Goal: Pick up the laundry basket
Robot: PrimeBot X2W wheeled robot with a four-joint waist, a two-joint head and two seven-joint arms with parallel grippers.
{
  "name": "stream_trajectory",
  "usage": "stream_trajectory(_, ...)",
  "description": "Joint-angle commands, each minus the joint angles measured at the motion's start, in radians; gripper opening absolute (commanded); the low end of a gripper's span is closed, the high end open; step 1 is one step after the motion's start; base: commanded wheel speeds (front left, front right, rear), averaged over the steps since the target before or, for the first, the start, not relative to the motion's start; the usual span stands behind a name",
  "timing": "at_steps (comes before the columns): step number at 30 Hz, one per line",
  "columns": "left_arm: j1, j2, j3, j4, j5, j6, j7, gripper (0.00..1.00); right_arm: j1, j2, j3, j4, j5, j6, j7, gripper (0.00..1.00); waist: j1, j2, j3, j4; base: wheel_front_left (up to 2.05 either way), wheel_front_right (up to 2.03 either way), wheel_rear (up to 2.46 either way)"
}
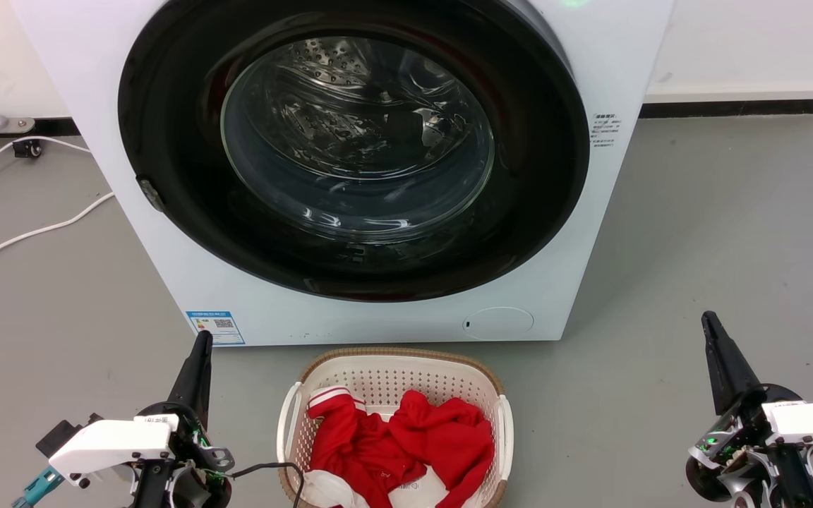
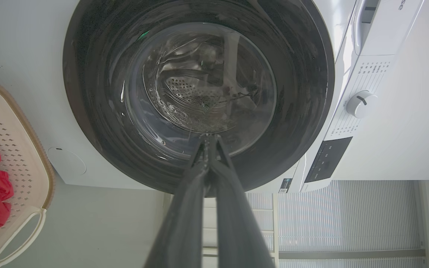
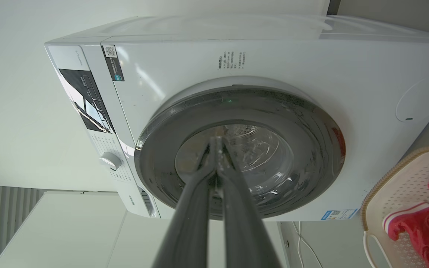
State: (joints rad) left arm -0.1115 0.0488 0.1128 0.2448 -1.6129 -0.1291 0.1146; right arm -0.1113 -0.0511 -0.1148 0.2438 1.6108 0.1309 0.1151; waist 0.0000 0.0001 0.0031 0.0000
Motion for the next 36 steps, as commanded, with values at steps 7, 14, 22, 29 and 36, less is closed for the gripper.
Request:
stream_trajectory(7,0.008,0.003,0.002,-0.004,0.000,-0.004,0.002,0.00,0.008,0.002,0.000,-0.004,0.004,0.000,0.001,0.00,0.0000,-0.0001,0.000,0.000,0.00,0.00,0.00)
stream_trajectory(14,0.008,0.003,0.002,-0.004,0.000,-0.004,0.002,0.00,0.008,0.002,0.000,-0.004,0.004,0.000,0.001,0.00,0.0000,-0.0001,0.000,0.000,0.00,0.00,0.00)
stream_trajectory(22,0.008,0.003,0.002,-0.004,0.000,-0.004,0.002,0.00,0.008,0.002,0.000,-0.004,0.004,0.000,0.001,0.00,0.0000,-0.0001,0.000,0.000,0.00,0.00,0.00)
stream_trajectory(29,-0.001,-0.001,-0.022,-0.002,0.003,0.000,-0.022,1.00,0.001,0.000,0.014,-0.004,-0.006,0.000,-0.017,1.00,0.0000,-0.0001,0.001,0.000,0.00,0.00,0.00)
stream_trajectory(36,-0.005,0.000,-0.040,-0.033,0.065,0.000,-0.062,1.00,0.000,-0.010,0.048,-0.027,-0.061,0.000,-0.061,1.00,0.0000,-0.0001,0.001,0.001,0.00,0.00,0.00)
